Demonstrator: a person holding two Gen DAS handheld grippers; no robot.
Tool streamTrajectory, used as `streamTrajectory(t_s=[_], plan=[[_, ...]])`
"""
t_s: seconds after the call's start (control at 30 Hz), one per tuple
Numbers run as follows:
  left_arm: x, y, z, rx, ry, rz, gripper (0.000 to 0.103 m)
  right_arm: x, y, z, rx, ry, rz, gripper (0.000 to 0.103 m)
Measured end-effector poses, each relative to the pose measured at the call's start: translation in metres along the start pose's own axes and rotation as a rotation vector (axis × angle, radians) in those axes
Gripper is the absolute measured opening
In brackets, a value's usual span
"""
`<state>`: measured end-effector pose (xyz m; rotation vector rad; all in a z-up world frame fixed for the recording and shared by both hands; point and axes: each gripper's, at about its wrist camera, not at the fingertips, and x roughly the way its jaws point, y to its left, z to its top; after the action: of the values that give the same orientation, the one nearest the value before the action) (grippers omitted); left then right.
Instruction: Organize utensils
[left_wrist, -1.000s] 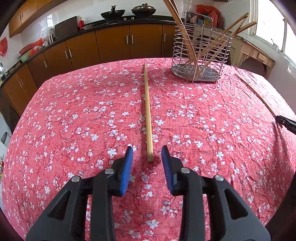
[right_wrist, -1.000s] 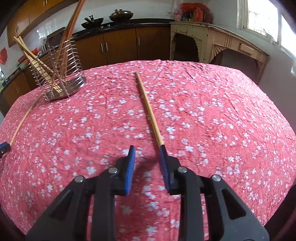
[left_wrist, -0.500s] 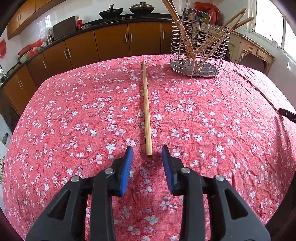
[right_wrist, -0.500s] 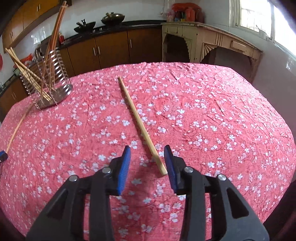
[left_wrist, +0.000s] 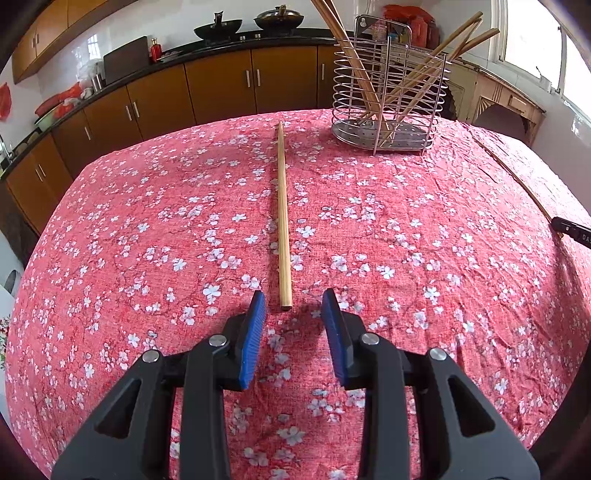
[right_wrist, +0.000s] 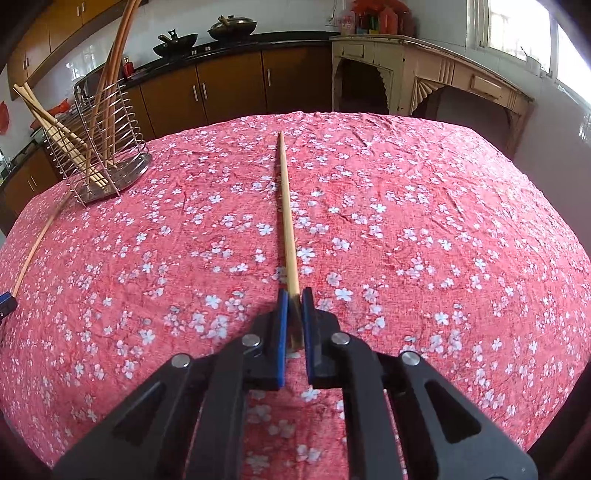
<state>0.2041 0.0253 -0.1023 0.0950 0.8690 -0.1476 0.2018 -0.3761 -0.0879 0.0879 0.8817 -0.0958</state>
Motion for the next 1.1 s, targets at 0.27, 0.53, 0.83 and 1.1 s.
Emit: streamTrajectory(t_s=[0.27,0.53,0.83,1.1], plan=[[0.003,-0.004,0.006,-0.007,0.006,-0.005,0.024,0.0,-0.001,-0.001,-0.001,0.003,0.0,0.009],[0.008,-0.001,0.012,-0.016,0.019,0.029,0.007,-0.002,-0.003,-0.001,0.019,0.009,0.008,0.007],[-0.03,0.012,0.013,-0.034,-0.079,0.021,0.007,-0.045,0.002,0.007,-0.01,-0.108,0.004,0.007],[-0.086,0.029,0.038,-0.088,-0.262,0.014,0.007,-0.094,0.01,0.032,-0.046,-0.263,0.003,0.007]])
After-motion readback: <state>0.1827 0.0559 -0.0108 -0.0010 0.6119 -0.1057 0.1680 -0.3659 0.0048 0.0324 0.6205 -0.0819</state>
